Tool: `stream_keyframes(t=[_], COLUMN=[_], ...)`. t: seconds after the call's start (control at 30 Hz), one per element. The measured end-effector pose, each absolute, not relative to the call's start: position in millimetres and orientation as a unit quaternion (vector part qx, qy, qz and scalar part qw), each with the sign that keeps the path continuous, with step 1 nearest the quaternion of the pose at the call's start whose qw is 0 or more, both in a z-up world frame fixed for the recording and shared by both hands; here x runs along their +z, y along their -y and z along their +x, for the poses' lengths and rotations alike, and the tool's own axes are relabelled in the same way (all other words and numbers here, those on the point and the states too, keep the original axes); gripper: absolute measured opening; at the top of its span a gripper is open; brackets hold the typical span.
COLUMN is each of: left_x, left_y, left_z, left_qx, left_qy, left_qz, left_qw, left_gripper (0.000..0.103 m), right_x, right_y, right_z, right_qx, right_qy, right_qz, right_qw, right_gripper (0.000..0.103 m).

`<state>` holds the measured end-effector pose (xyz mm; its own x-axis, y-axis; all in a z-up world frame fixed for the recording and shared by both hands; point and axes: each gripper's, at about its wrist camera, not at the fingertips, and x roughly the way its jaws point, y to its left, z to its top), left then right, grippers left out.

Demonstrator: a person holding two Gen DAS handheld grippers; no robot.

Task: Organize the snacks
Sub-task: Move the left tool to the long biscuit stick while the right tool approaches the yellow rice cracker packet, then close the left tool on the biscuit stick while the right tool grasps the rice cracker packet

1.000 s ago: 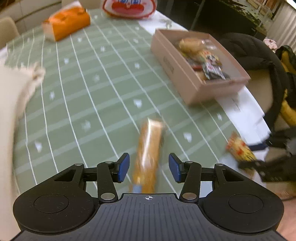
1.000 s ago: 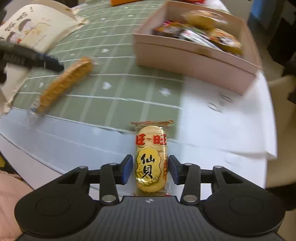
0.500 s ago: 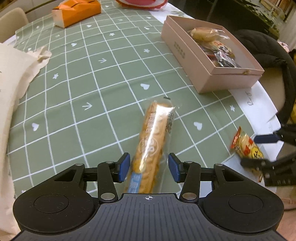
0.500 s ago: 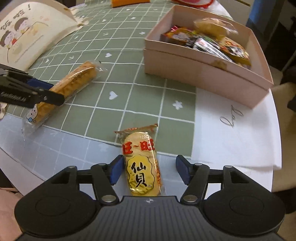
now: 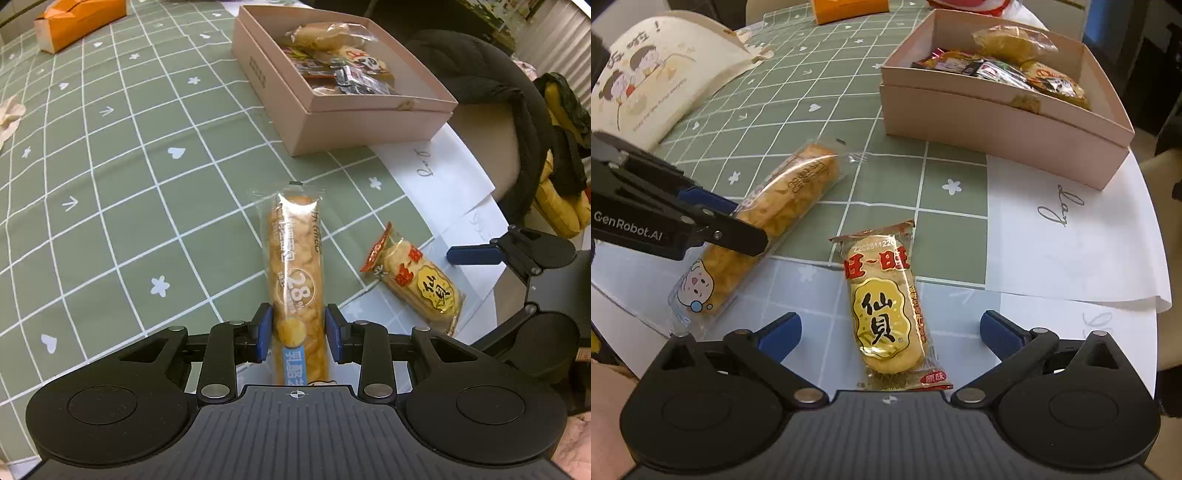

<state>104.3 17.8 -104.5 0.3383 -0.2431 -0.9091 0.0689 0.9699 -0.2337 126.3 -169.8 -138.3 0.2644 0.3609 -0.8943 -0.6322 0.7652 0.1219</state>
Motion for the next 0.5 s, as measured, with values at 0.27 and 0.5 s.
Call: stream_keyframes(t=[0.27, 0.5], left_x=[-112, -113], left_y=[-19, -14], left_z=[110, 111], left_qx=[-0.074, -0.074], left_qy=[-0.57, -0.566], left_qz=[-0.102, -0.092], left_qw=[0.812, 0.816], left_gripper=[0.037, 0.038], right_x=[-141, -129], right_y=[159, 168], right_z=[118, 118], right_qx=[0.312, 0.309], right_qy=[-0.51, -0.502], right_qz=[-0.178, -0.157], right_qw=[0.782, 0.792], right_gripper=[0.103, 0.078])
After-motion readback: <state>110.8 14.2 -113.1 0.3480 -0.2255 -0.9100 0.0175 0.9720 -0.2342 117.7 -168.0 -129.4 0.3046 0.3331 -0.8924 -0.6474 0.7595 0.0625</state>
